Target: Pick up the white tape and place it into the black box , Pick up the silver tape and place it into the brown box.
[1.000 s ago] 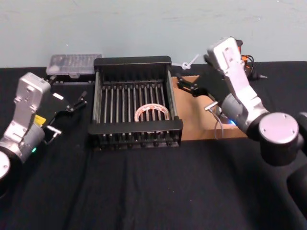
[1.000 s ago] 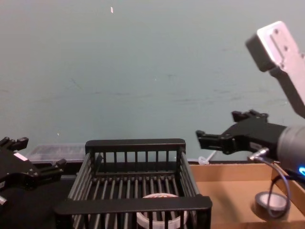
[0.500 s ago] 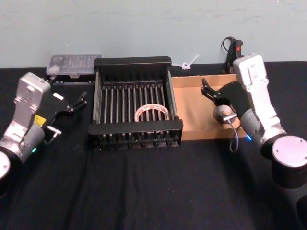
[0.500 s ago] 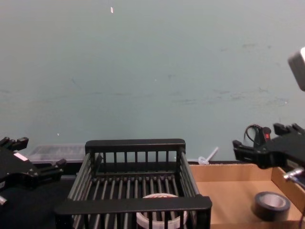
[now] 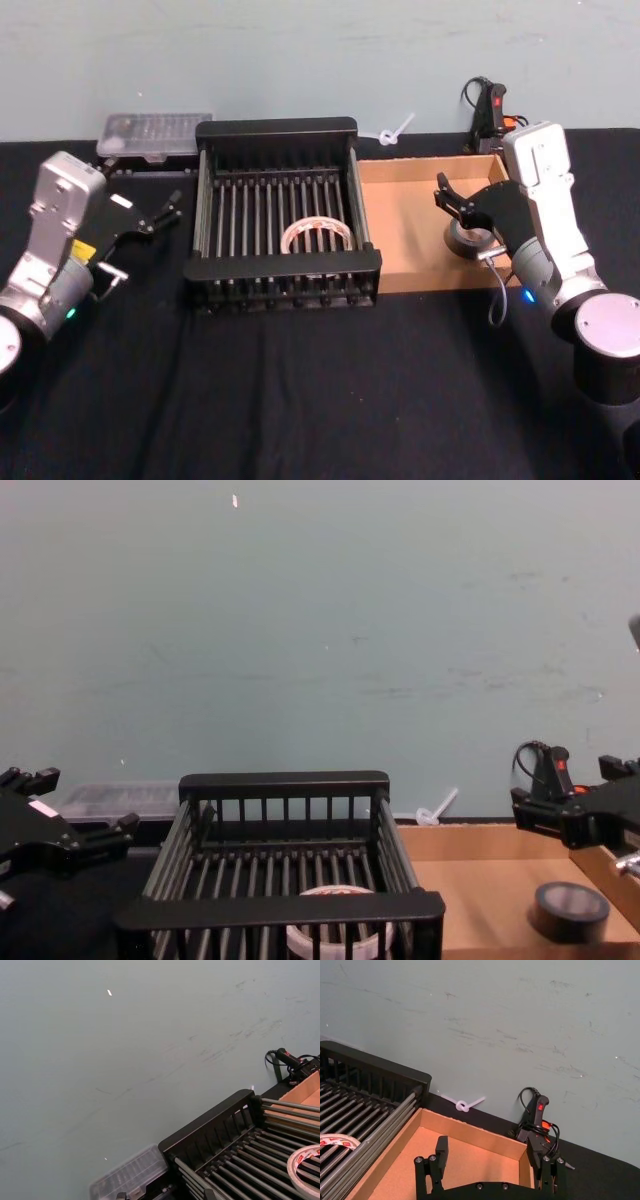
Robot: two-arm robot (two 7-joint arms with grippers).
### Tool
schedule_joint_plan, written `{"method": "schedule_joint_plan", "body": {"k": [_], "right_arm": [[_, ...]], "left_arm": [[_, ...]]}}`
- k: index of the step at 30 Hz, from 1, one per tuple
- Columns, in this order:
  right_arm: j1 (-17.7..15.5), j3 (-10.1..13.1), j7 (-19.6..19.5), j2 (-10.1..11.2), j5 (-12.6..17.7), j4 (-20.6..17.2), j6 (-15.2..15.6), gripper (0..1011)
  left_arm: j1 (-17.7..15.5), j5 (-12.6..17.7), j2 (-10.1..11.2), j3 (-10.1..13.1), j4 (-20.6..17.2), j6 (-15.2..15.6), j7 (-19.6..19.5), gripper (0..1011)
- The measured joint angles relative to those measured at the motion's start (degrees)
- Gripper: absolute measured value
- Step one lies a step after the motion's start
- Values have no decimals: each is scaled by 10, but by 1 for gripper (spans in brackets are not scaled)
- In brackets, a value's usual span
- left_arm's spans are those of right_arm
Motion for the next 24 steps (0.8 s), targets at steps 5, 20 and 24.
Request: {"method": "schedule_joint_plan", "body": {"k": [5,20,24], "right_arm": [[0,-1,0,1,0,0,0,1002],[1,-2,0,2,0,0,0,1003],[1,-2,0,2,0,0,-1,1002]], "left_arm": [[0,0,0,0,0,0,0,1001],[0,0,0,0,0,0,0,1001],[0,0,0,0,0,0,0,1001]]}}
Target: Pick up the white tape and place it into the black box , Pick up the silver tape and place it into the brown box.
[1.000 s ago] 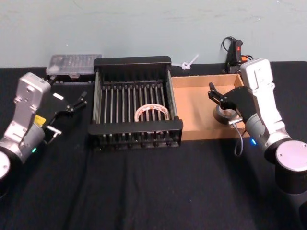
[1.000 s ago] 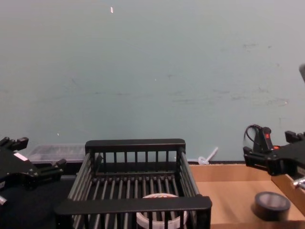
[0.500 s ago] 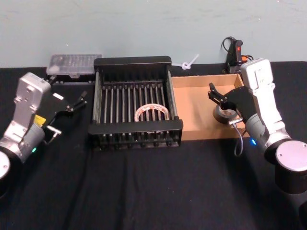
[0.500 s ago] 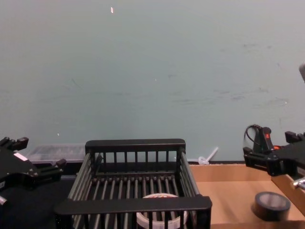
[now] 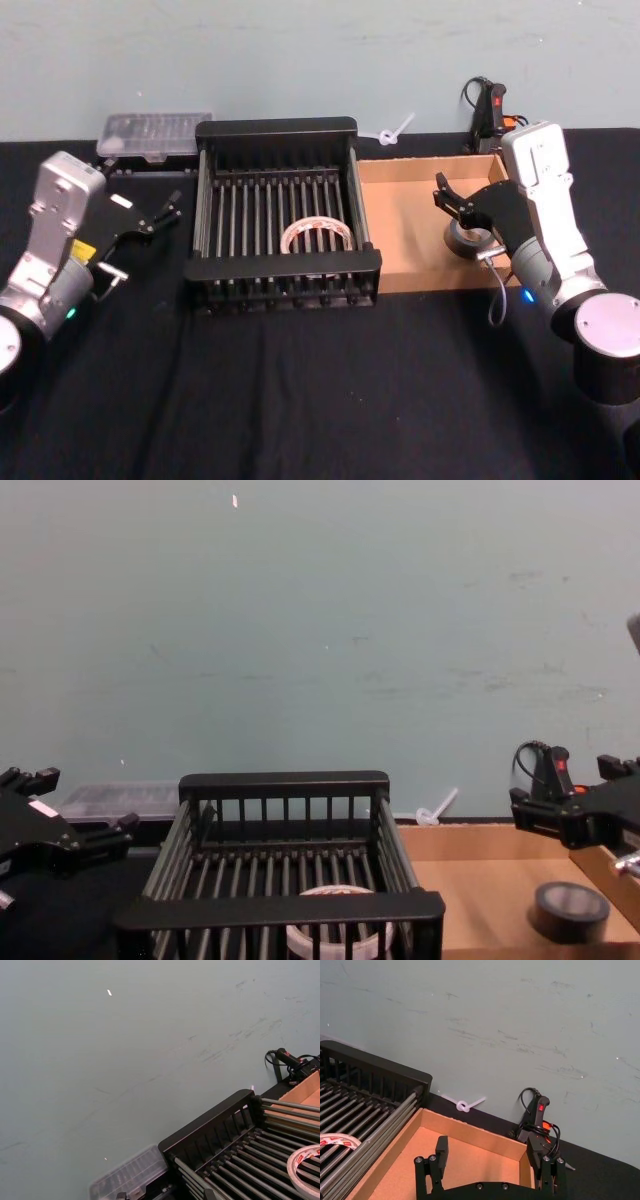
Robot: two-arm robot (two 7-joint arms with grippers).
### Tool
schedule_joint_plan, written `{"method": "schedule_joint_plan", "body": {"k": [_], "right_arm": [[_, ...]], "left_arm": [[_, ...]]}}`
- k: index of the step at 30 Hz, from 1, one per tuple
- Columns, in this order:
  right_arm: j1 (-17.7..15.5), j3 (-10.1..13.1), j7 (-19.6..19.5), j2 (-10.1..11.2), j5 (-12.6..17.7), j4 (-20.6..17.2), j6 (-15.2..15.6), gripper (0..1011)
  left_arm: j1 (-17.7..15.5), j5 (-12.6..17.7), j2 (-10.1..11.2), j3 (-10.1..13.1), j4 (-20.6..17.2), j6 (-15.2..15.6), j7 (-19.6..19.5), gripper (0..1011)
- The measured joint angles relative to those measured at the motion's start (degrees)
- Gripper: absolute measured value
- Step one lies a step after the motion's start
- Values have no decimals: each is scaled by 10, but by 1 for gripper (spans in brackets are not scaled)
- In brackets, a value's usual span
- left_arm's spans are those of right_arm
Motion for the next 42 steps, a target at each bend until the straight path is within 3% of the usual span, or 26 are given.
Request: {"method": "schedule_joint_plan", "body": {"k": [42], "right_arm": [[0,0,0,0,0,0,0,1003]], "left_arm": [[0,0,0,0,0,0,0,1001]]}}
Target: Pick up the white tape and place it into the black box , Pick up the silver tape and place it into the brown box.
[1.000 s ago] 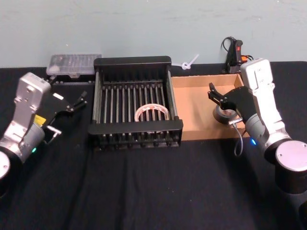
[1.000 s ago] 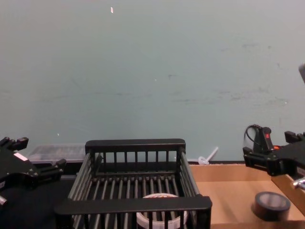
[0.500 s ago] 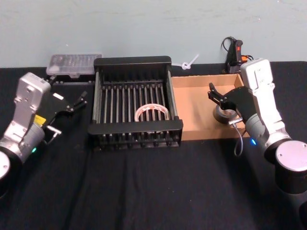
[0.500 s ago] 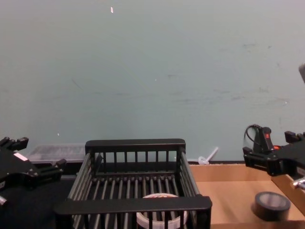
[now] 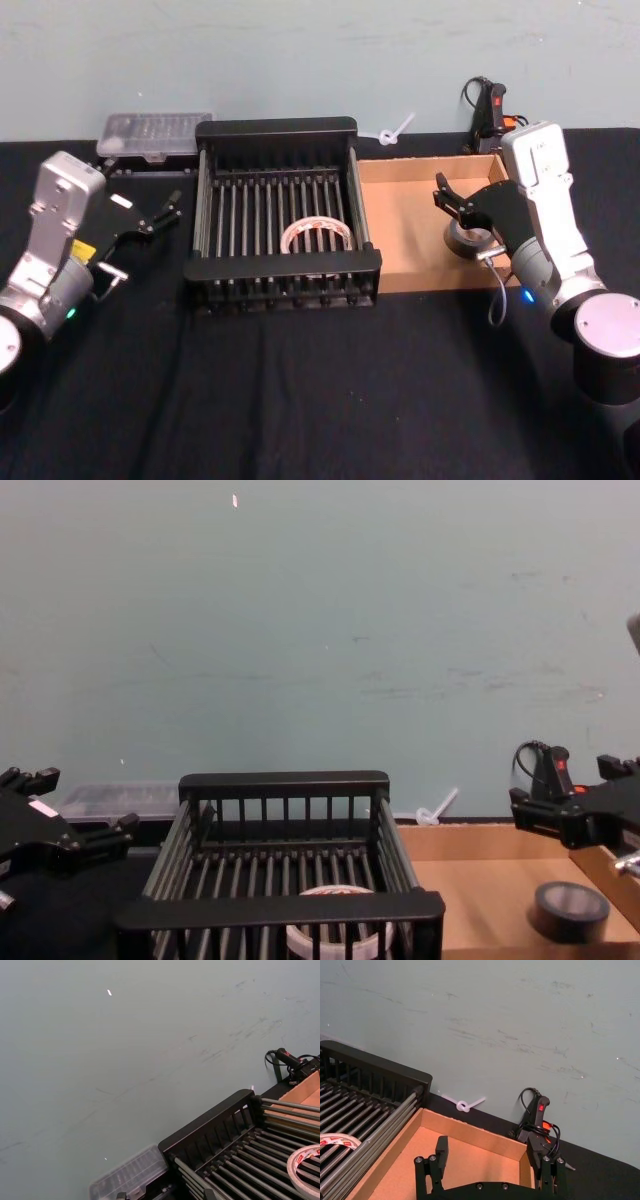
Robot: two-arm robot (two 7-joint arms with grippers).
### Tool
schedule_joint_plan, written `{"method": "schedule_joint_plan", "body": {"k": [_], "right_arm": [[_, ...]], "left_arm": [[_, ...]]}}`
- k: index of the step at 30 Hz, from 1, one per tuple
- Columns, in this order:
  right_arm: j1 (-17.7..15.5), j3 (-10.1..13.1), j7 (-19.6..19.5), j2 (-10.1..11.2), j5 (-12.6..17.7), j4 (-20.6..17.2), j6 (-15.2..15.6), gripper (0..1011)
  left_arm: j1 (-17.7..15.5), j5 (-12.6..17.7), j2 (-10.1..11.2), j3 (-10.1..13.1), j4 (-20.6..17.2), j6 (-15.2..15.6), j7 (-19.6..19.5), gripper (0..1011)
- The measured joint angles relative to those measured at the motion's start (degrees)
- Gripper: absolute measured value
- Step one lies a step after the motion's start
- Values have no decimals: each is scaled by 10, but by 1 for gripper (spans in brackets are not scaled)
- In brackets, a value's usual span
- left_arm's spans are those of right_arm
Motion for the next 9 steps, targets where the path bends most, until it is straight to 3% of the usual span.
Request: {"method": "schedule_joint_plan", "body": {"k": [9], "right_arm": [[0,0,0,0,0,0,0,1003]], "left_arm": [[0,0,0,0,0,0,0,1001]]}}
